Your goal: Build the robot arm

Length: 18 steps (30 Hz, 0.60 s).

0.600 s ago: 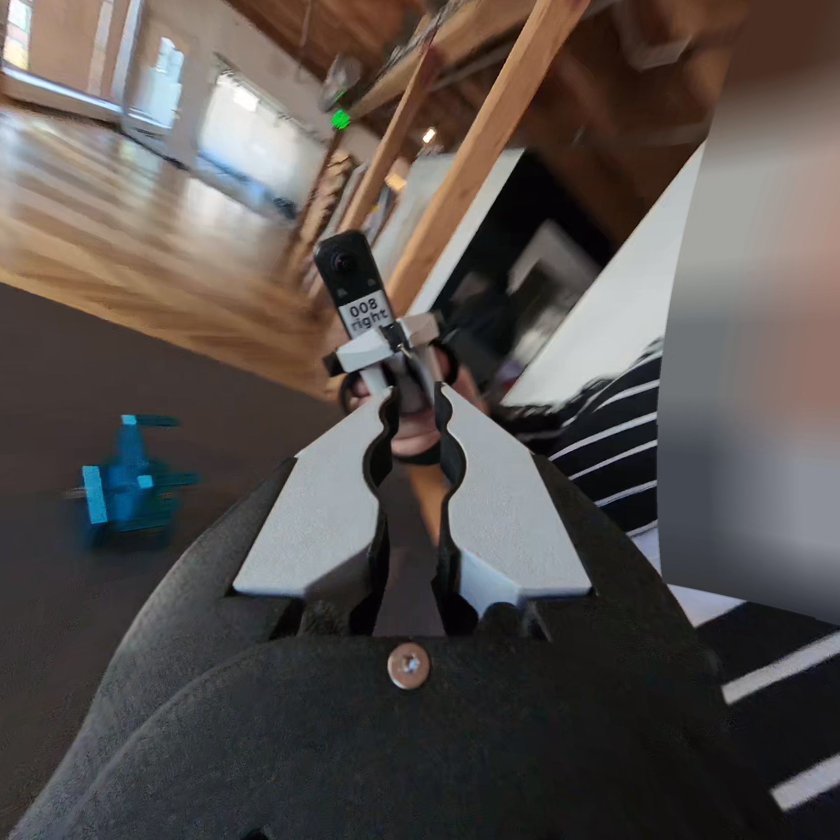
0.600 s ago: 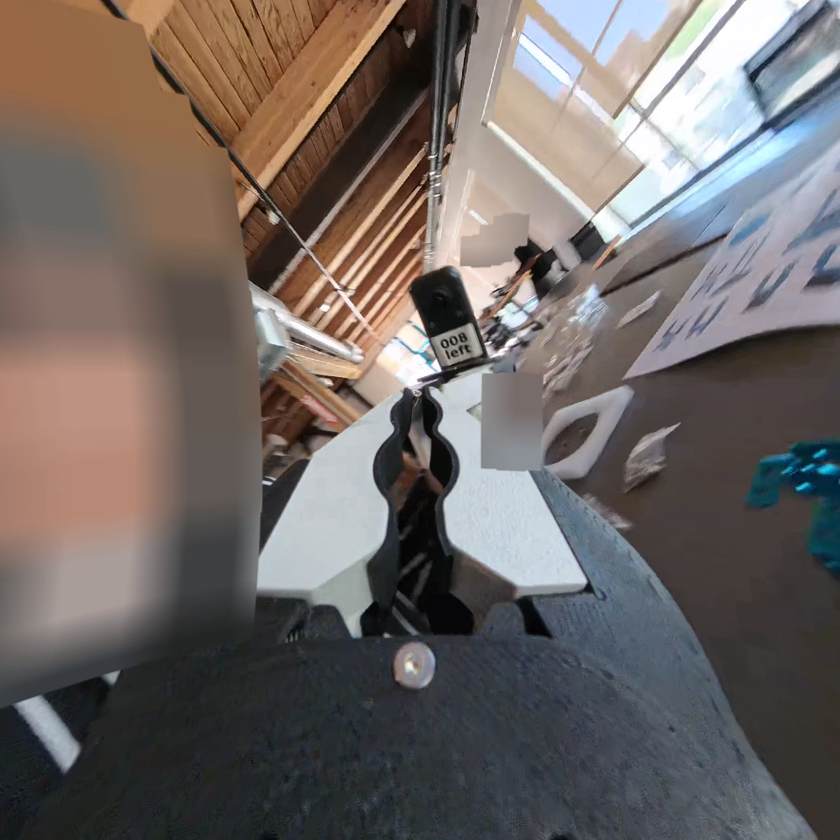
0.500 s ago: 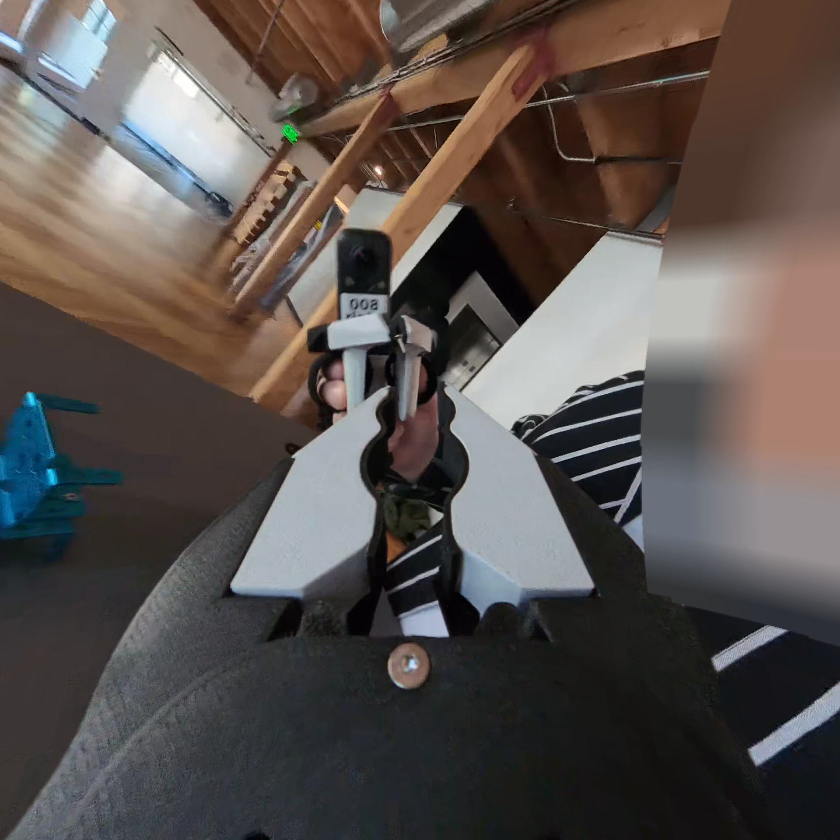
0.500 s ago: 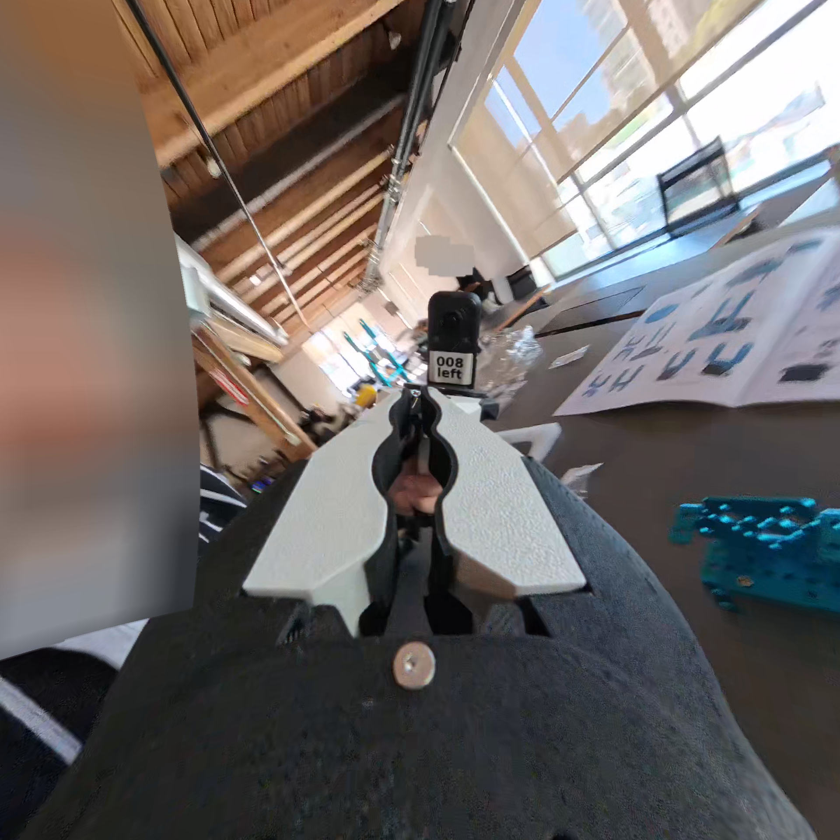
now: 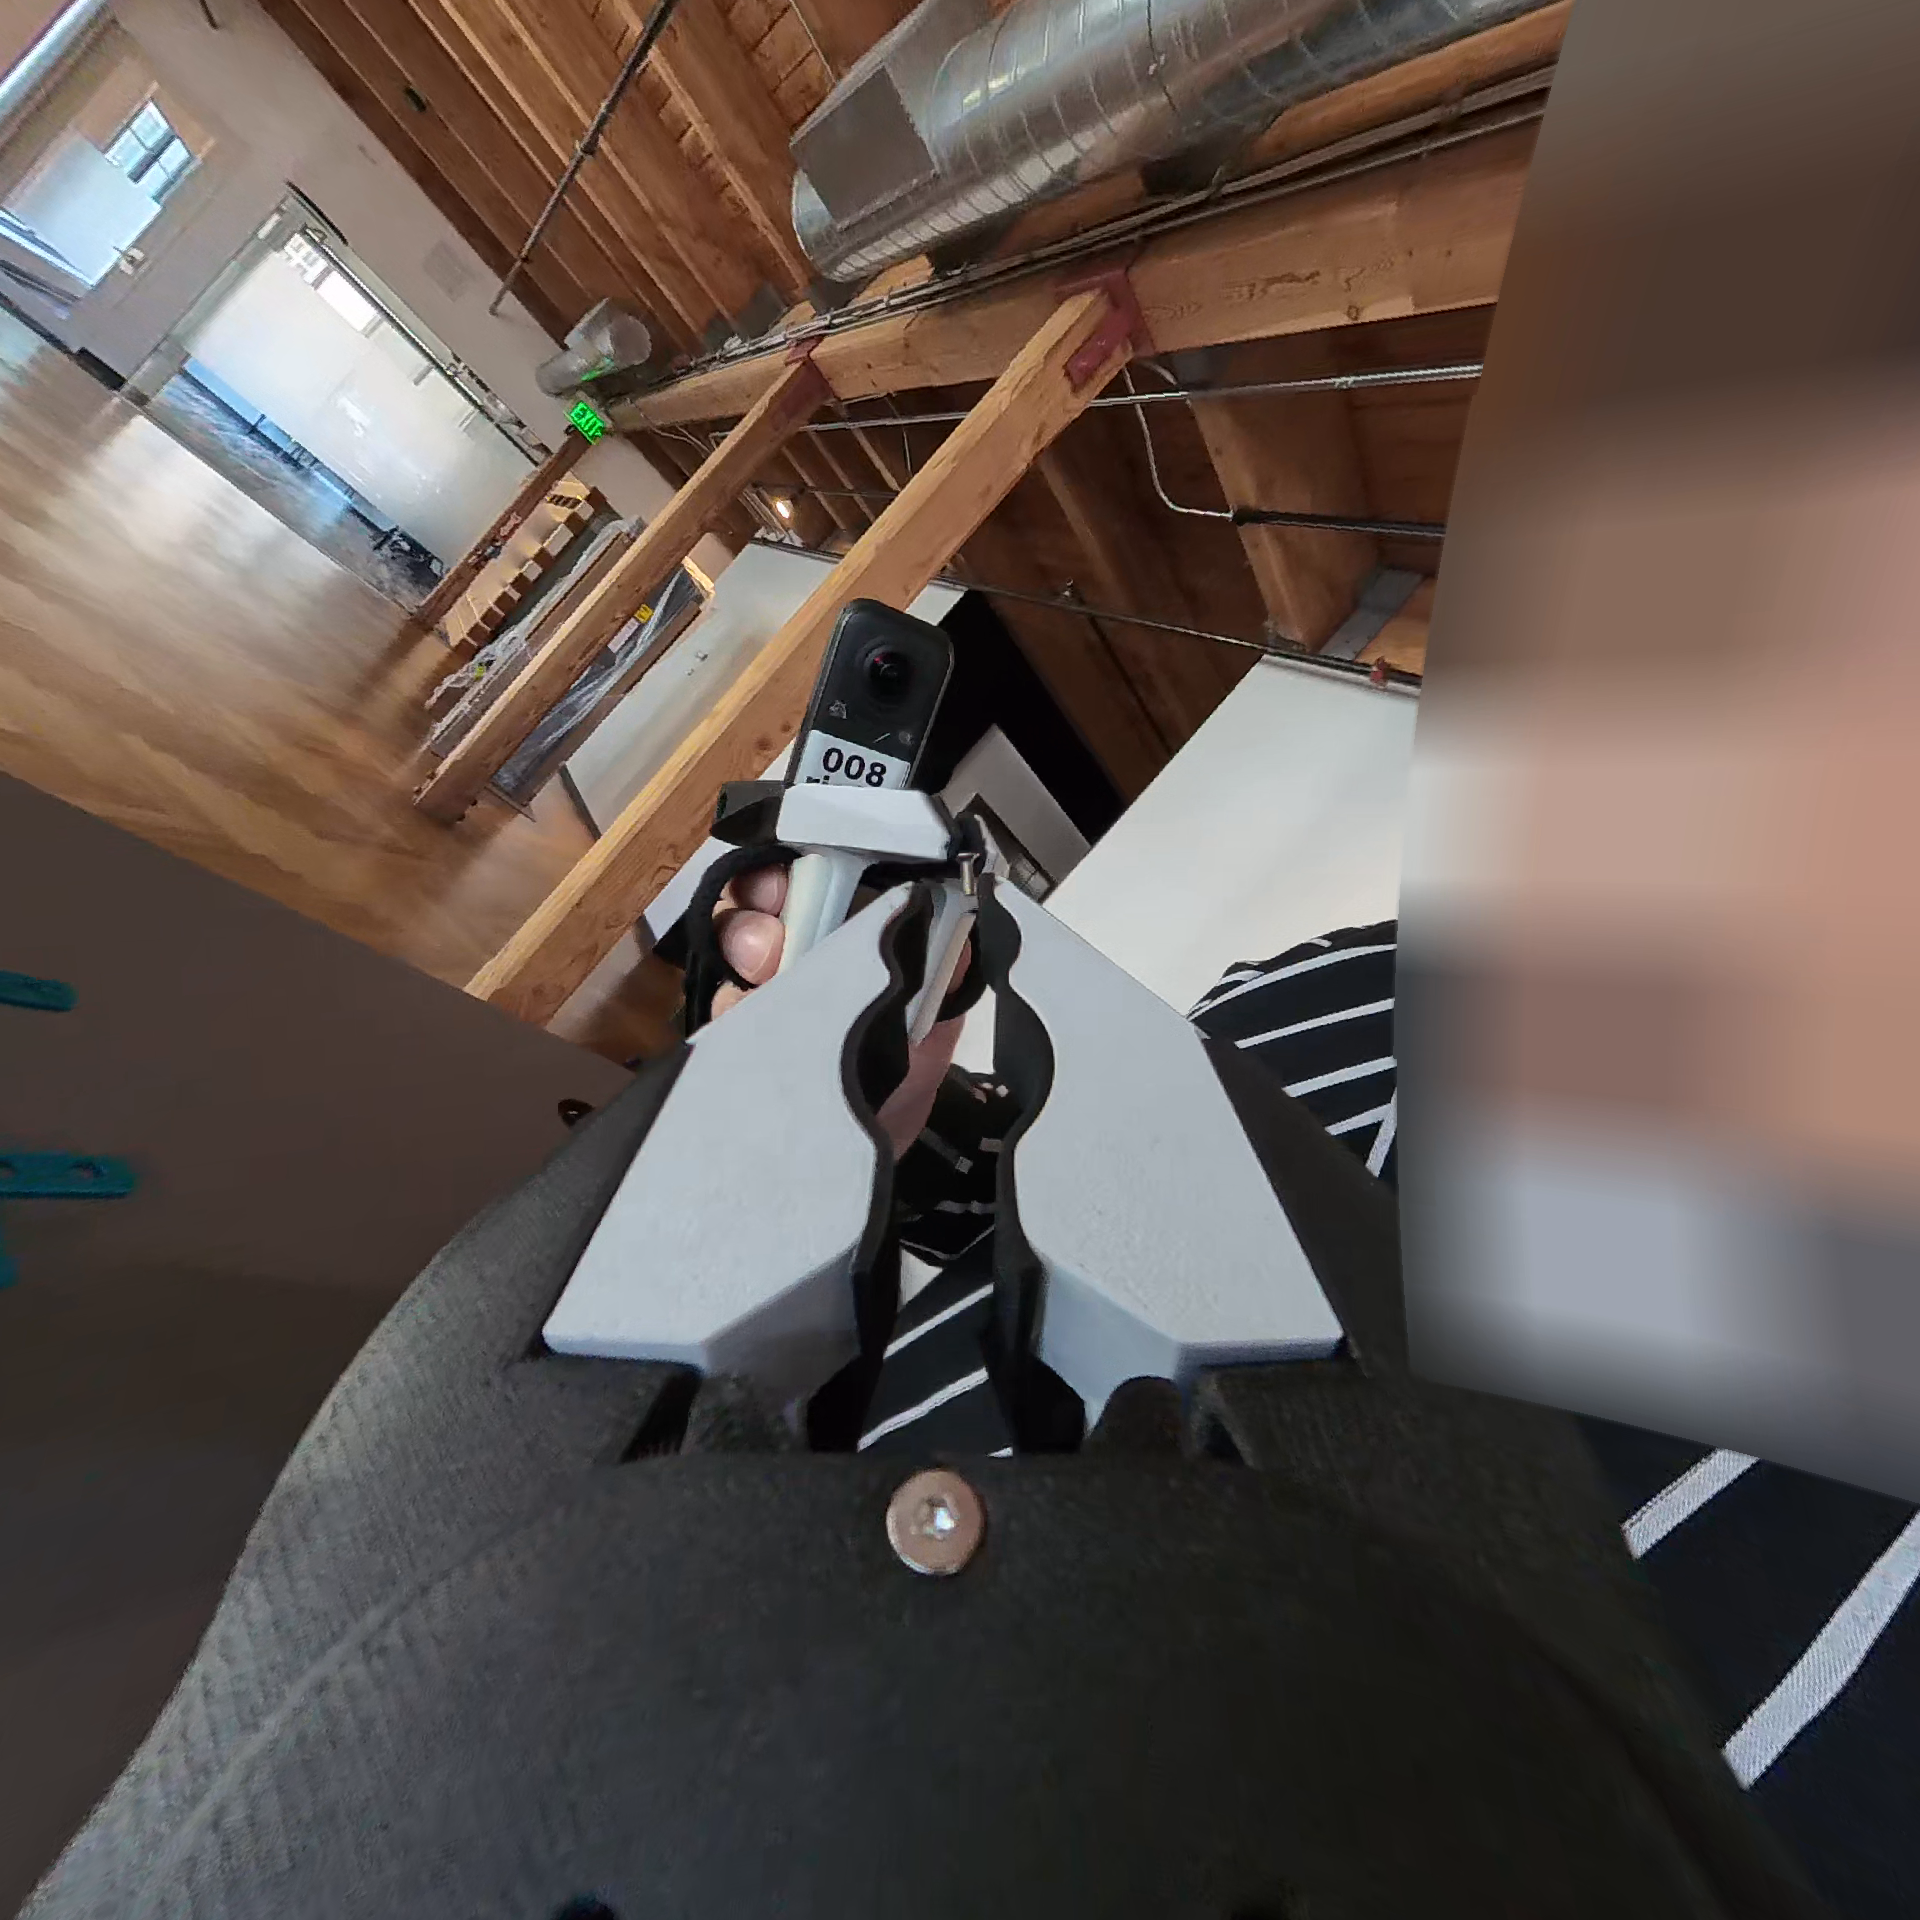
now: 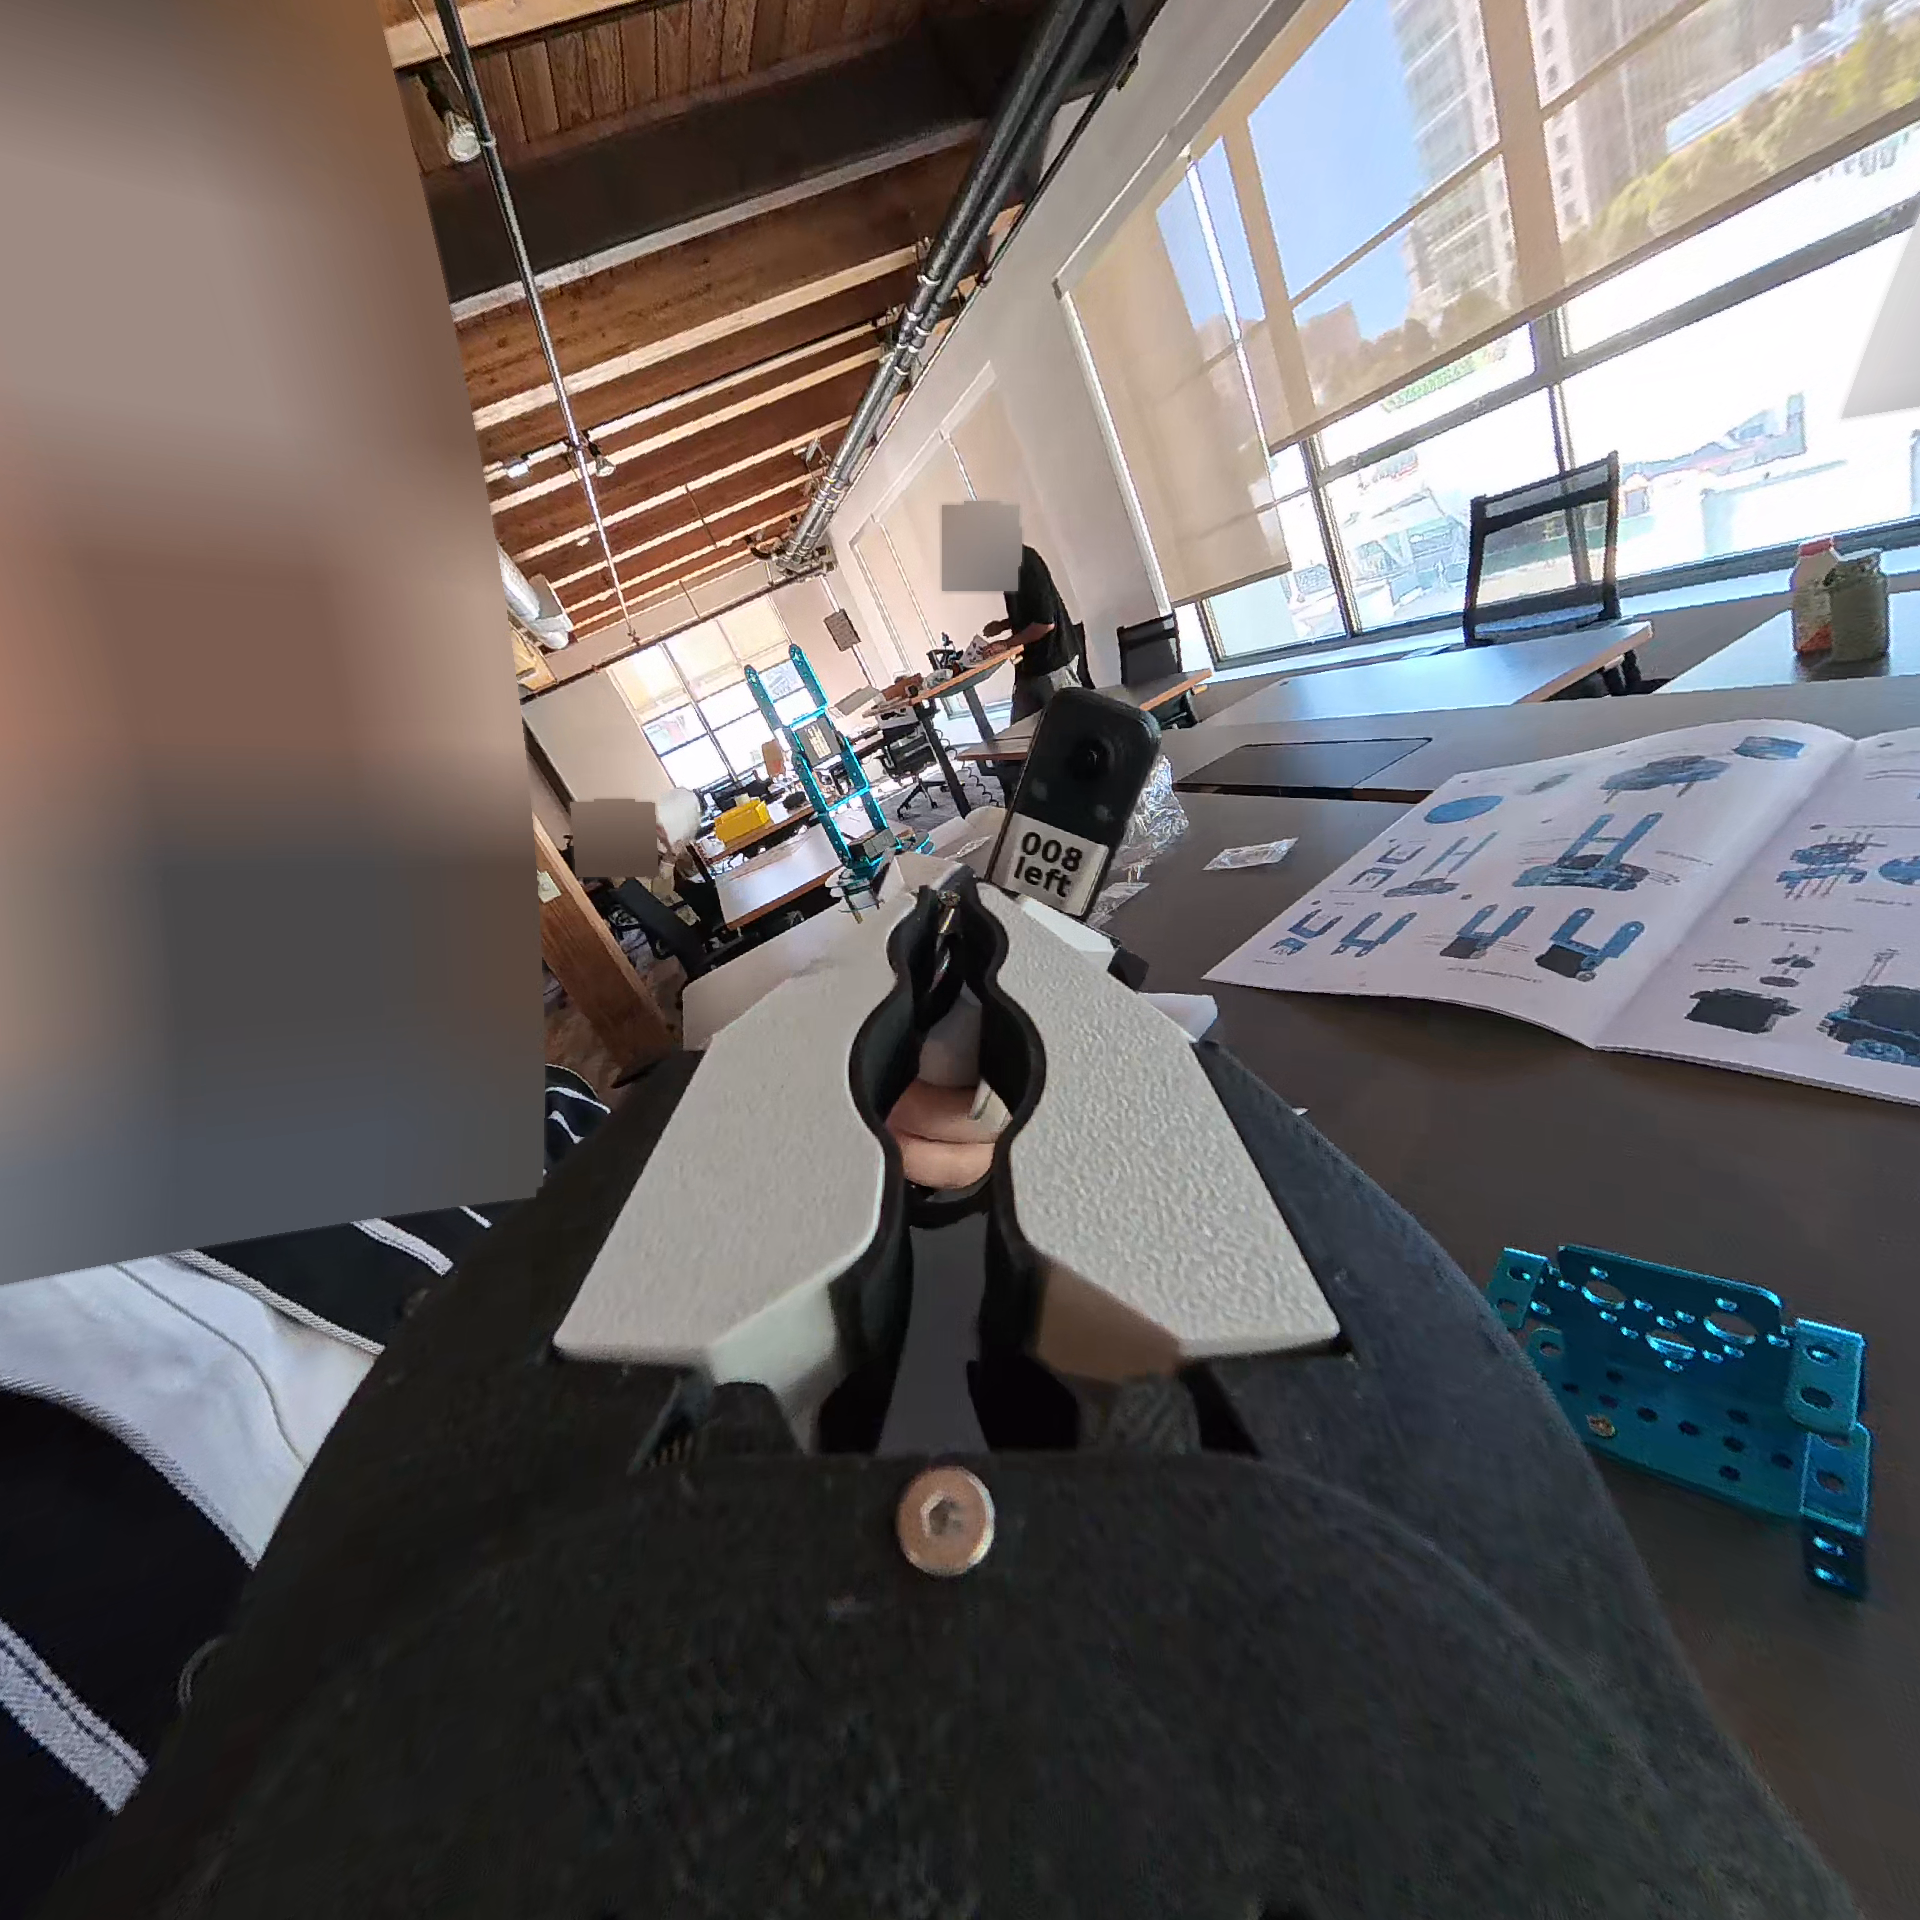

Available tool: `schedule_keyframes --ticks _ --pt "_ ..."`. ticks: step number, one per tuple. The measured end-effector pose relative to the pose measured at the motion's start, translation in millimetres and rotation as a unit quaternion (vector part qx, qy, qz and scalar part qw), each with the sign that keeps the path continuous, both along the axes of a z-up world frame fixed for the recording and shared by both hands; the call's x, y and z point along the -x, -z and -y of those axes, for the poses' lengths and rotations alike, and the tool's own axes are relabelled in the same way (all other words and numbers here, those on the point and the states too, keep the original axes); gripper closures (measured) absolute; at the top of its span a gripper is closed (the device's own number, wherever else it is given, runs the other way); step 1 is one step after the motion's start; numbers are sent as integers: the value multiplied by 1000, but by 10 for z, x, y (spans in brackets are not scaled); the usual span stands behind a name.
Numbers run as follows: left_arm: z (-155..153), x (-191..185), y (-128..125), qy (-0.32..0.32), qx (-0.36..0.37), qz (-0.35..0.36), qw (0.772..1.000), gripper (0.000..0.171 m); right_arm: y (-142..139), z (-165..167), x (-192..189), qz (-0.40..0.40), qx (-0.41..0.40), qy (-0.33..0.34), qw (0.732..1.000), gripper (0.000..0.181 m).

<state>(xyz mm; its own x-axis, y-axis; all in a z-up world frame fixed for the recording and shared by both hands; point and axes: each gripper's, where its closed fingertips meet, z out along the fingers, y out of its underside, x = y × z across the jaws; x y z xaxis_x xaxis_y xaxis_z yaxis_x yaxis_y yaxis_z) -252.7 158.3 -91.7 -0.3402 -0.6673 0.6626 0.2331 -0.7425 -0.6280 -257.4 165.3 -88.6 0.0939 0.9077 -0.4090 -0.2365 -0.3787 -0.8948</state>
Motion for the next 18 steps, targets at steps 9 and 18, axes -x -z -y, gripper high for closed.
schedule_keyframes --ticks 9,18 --pt "38 -26 36 19 5 0 1000 171 51 -15 30 4 2 -3 1000 178" --pt "277 -20 -3 51 -83 -1 995 171 52 162 6 17 8 -94 995 163"
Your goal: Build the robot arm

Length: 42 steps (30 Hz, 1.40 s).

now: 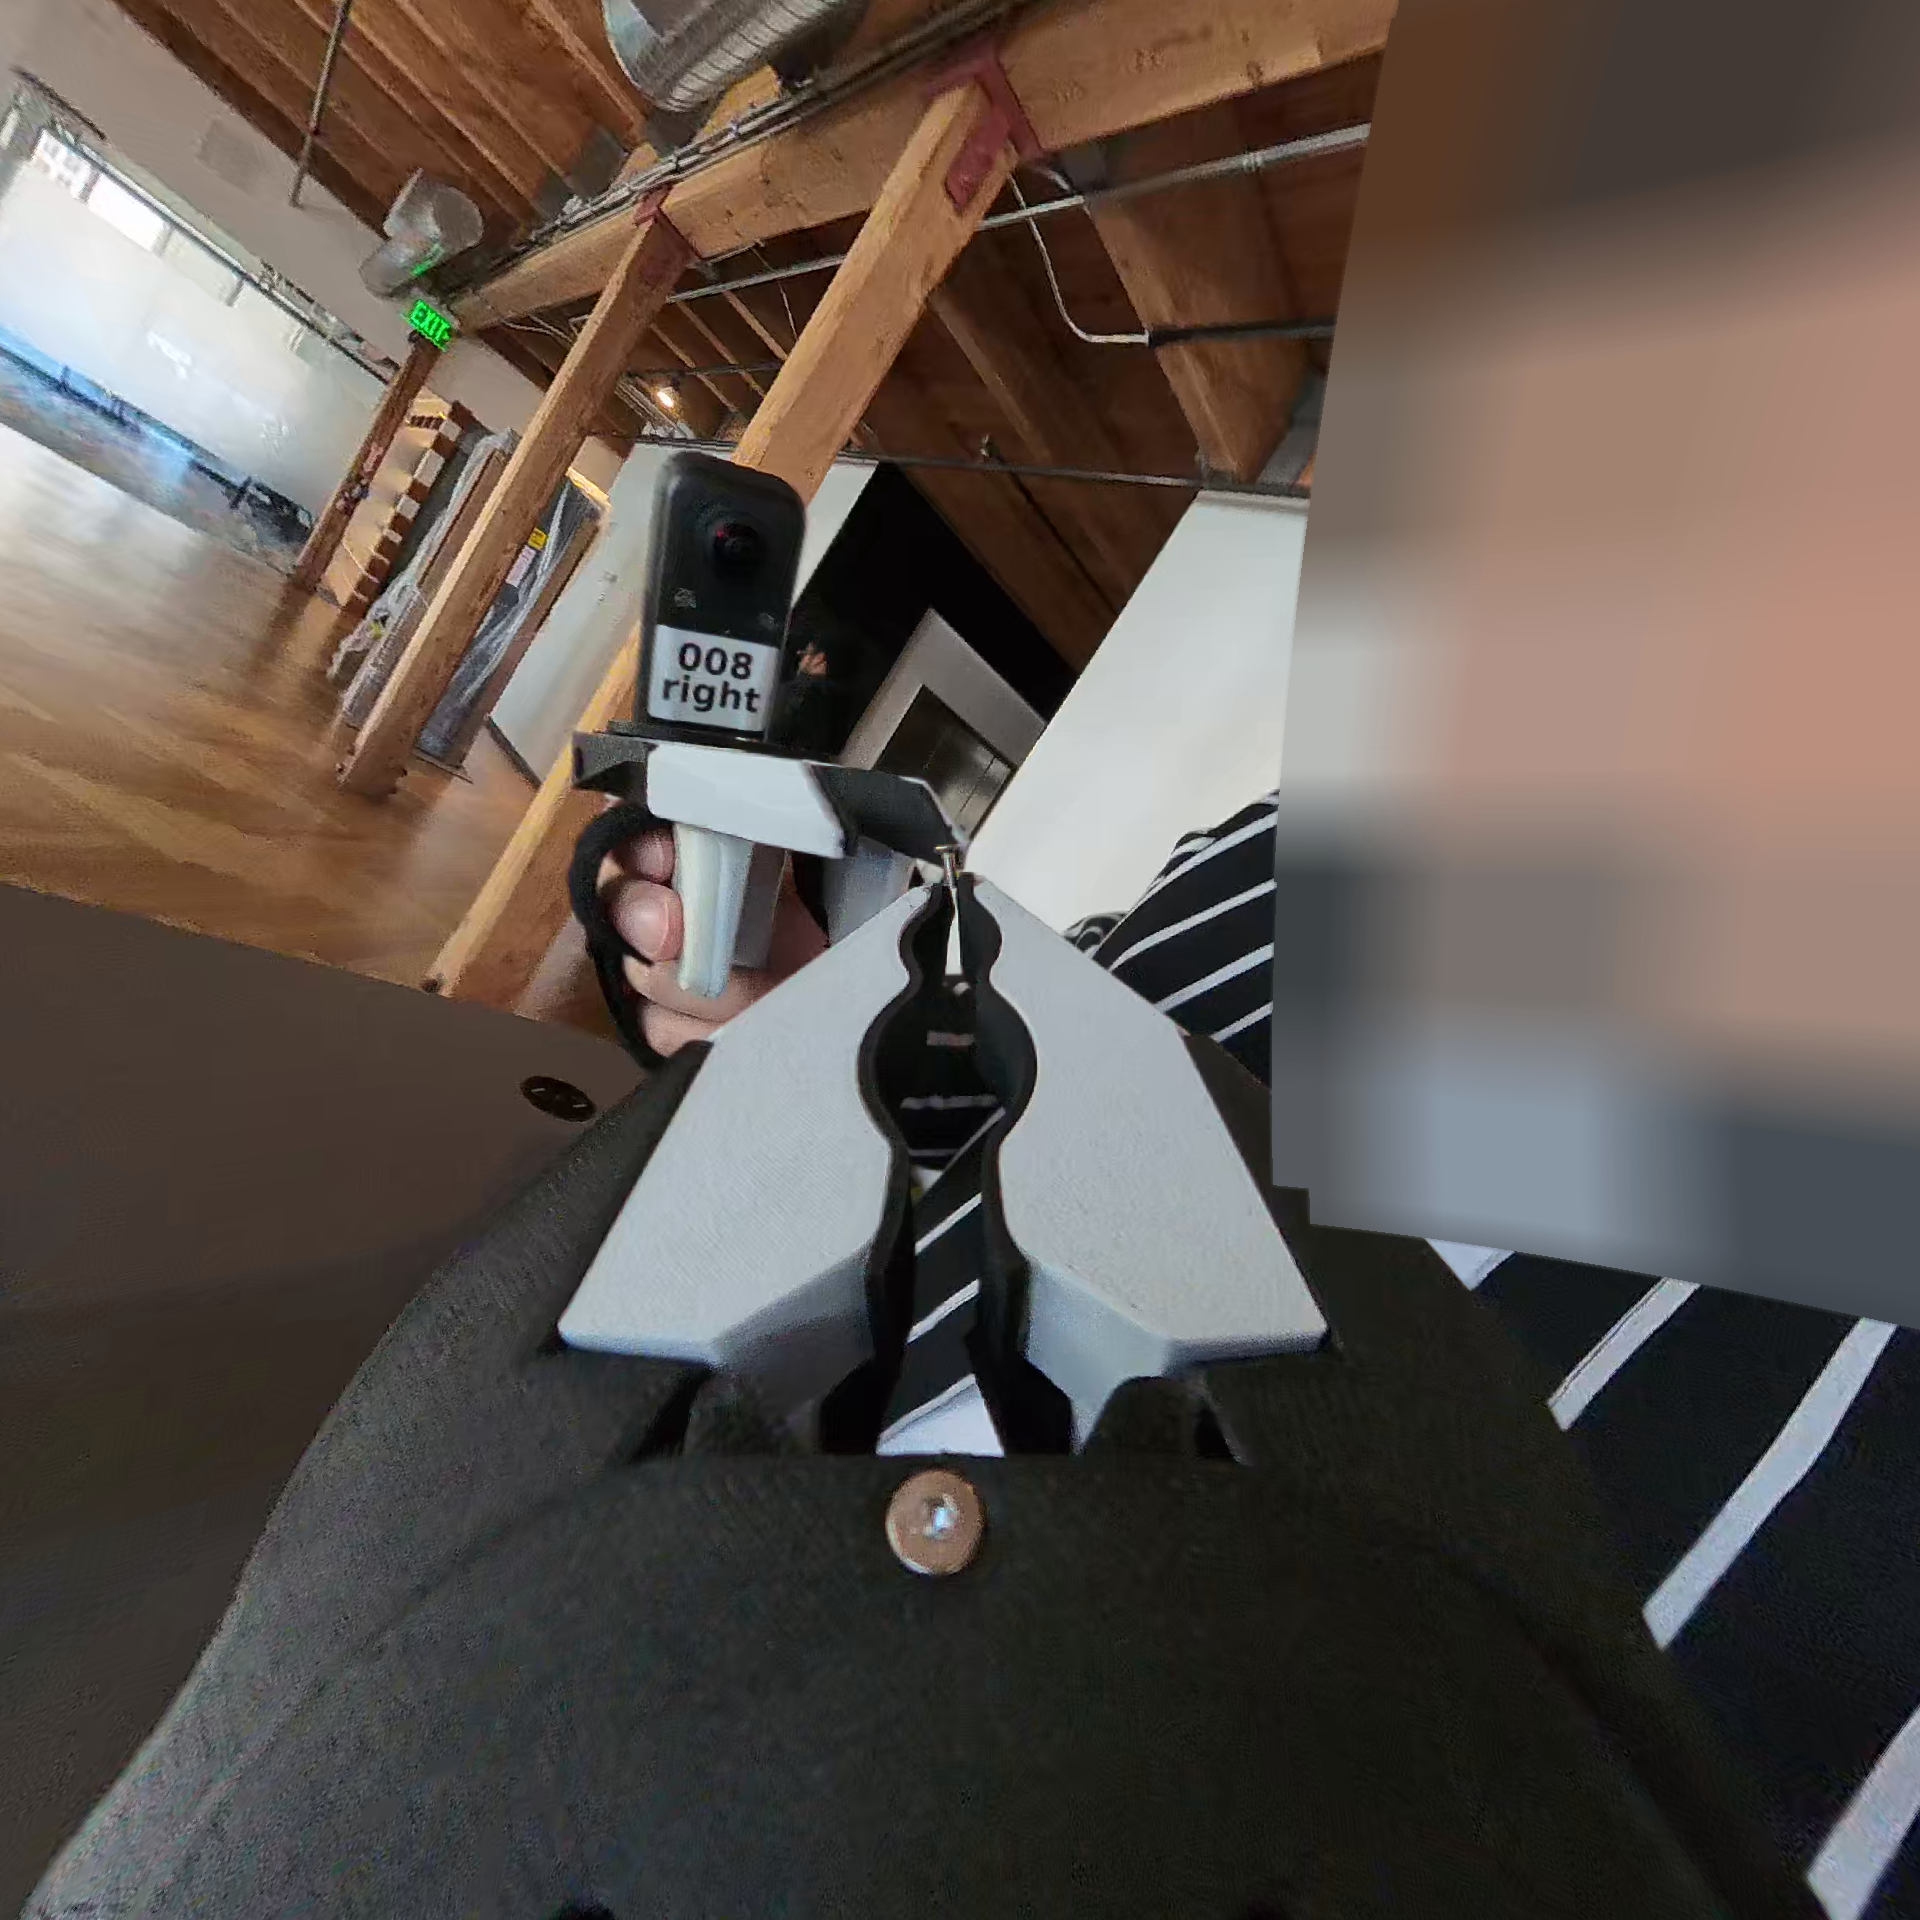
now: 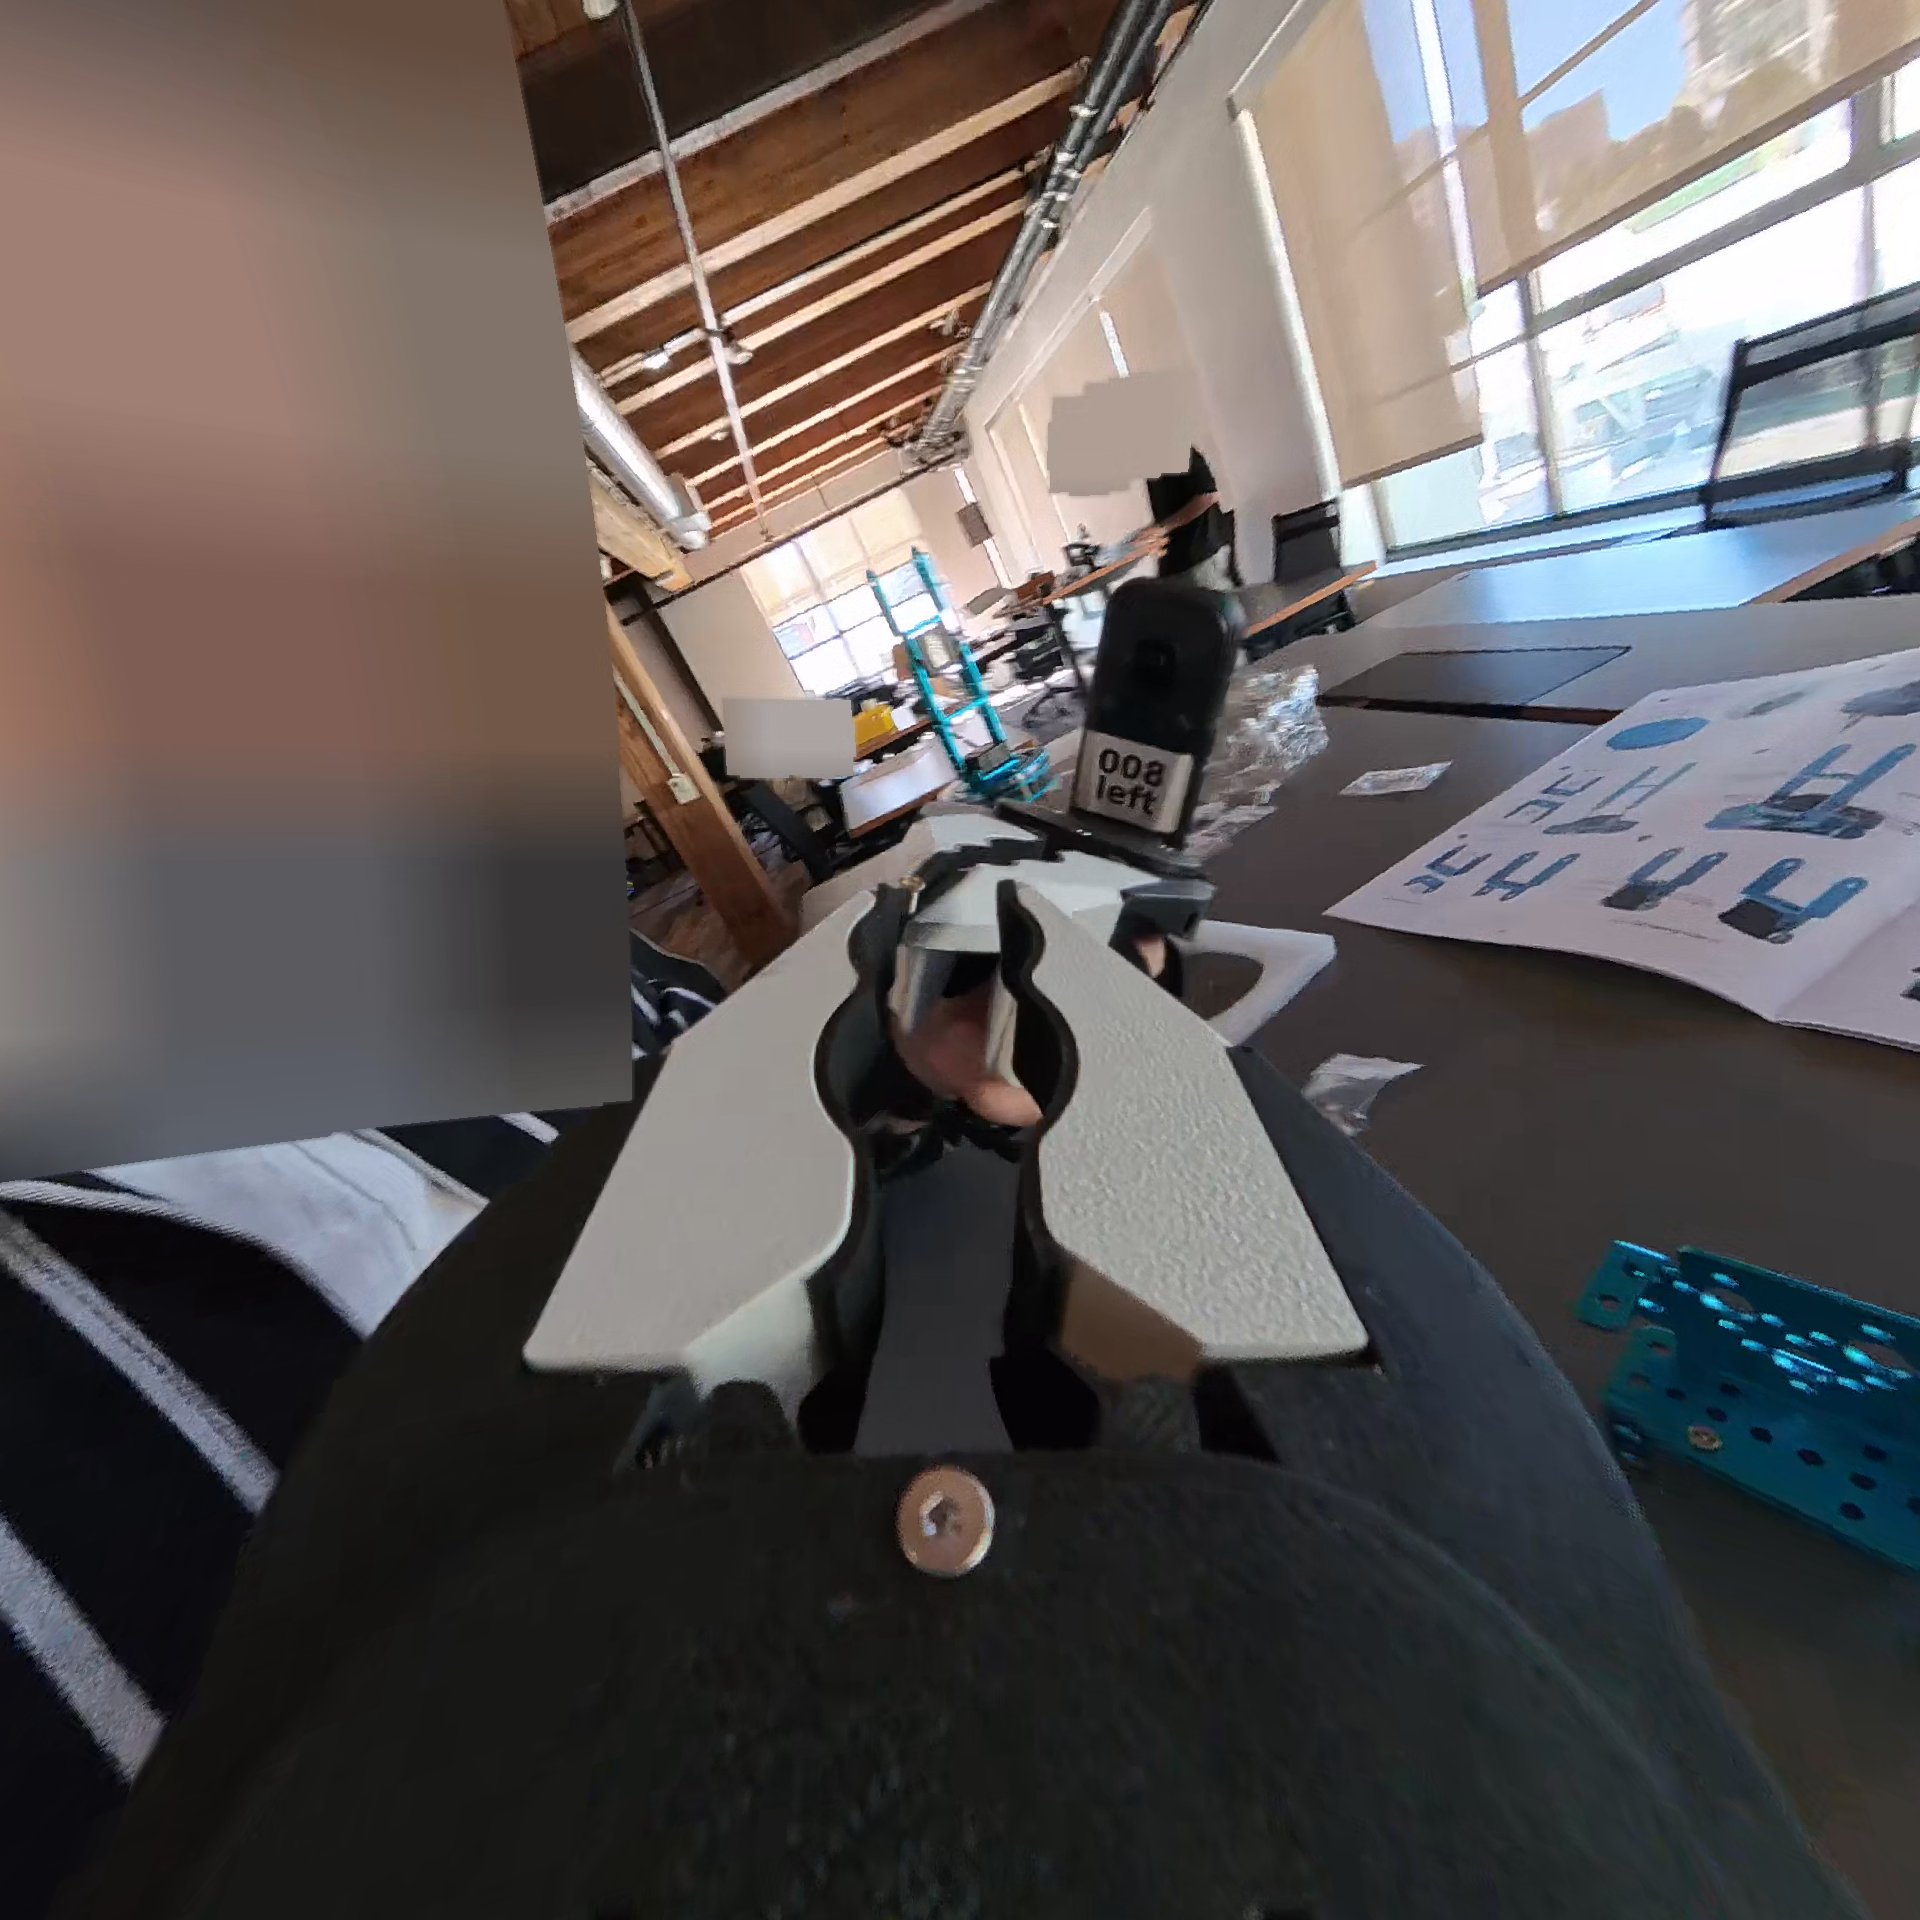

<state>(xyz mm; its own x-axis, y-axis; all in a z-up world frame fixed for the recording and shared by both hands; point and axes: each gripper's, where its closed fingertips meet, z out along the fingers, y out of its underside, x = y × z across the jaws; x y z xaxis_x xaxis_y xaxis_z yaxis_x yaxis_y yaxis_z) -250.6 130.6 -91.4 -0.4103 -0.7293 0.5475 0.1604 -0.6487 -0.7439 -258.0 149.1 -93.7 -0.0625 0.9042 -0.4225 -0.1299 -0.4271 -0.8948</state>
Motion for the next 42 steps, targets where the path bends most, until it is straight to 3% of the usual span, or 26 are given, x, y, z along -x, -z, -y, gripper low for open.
schedule_keyframes --ticks 3,7,25,27,28,30,32,34,39,42 --pt "59 -10 13 -12 -48 -5 999 171 -84 120 -22 -32 34 -54 997 169" --pt "132 -4 -32 4 -54 13 998 171 -102 165 3 -44 62 -72 994 171" --pt "158 -22 -15 4 -60 7 998 171 -62 217 23 -23 52 -69 996 177" --pt "78 -21 13 -18 -57 0 998 170 -28 155 -2 -14 32 -37 999 177" --pt "11 -15 39 -36 -55 -9 998 159 -7 108 -31 -11 14 -13 1000 178" --pt "-165 -3 178 -82 -57 -58 993 145 131 -118 -136 22 -43 87 995 178" --pt "-301 46 298 -121 -76 -104 984 144 401 -413 -286 89 -94 204 971 178" --pt "-412 115 332 -159 -93 -126 975 144 700 -641 -390 154 -100 277 943 178" --pt "-784 286 626 -260 -107 -223 933 147 1060 -894 -377 172 8 311 935 177" --pt "-848 326 671 -277 -100 -235 926 153 1242 -990 -368 186 52 310 931 177"
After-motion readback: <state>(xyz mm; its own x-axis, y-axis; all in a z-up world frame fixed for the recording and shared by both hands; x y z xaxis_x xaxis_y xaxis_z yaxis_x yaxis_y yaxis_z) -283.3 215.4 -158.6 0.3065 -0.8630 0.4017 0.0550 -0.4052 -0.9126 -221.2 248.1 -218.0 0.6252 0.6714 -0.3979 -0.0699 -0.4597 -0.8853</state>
